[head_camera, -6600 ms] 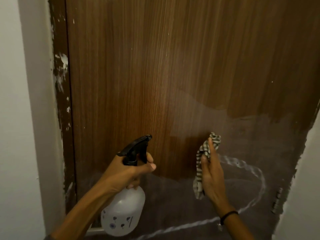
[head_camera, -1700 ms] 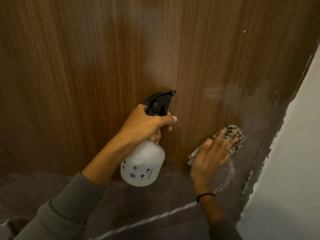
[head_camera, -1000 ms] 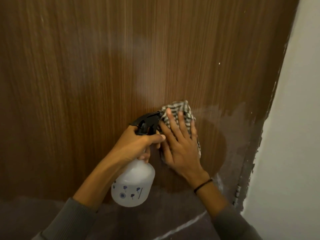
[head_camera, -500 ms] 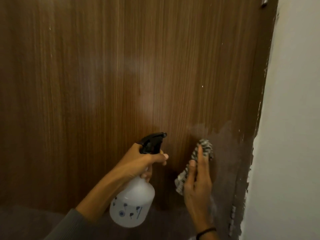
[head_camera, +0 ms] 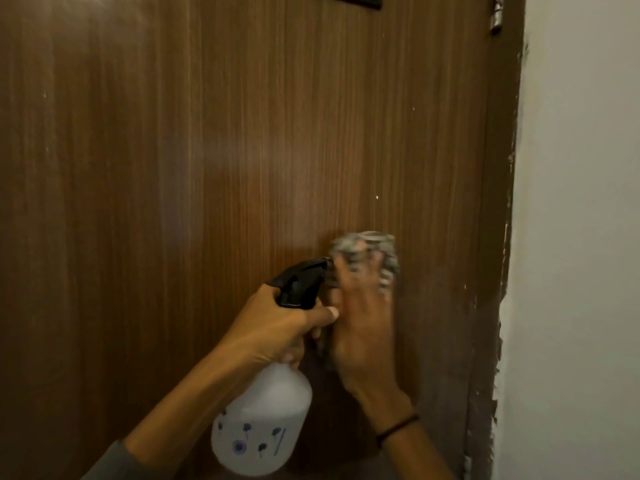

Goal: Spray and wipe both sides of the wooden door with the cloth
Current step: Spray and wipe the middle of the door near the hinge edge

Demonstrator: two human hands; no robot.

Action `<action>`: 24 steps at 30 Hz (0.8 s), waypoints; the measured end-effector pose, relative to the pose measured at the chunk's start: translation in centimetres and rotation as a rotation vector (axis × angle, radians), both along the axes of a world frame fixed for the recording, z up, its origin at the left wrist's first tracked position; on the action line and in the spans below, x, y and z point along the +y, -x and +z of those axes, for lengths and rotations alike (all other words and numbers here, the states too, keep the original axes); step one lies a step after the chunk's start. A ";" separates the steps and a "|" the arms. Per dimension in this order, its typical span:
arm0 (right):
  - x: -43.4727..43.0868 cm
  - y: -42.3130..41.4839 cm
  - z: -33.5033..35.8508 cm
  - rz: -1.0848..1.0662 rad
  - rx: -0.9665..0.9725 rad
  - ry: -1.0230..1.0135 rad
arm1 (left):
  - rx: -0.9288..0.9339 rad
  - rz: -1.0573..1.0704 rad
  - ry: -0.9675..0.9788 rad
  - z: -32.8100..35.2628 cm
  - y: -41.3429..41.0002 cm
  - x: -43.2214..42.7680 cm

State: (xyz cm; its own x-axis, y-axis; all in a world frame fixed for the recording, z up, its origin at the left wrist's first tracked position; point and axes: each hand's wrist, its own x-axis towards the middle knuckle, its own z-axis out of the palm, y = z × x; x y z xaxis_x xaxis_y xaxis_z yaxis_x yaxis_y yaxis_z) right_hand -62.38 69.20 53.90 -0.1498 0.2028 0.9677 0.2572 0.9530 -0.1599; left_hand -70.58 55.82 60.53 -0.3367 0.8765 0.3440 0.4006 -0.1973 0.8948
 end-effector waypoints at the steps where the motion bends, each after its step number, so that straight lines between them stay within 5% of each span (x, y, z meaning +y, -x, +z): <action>1: 0.4 1.3 0.5 -0.095 -0.087 -0.109 | -0.004 -0.009 -0.018 0.4 -0.1 0.0; 6: 4.1 0.4 3.5 -0.290 -0.129 -0.316 | 0.006 -0.023 -0.081 2.3 -0.7 1.2; 10: 8.3 -3.9 5.4 -0.394 0.074 -0.047 | 0.012 -0.030 -0.081 3.0 -1.2 3.0; 16: 12.2 -7.6 -0.6 -0.408 0.227 0.228 | -0.020 -0.009 -0.048 2.6 -1.4 4.4; 24: 10.2 -5.3 8.0 -0.388 0.242 0.152 | -0.103 -0.071 -0.045 2.7 -0.7 4.3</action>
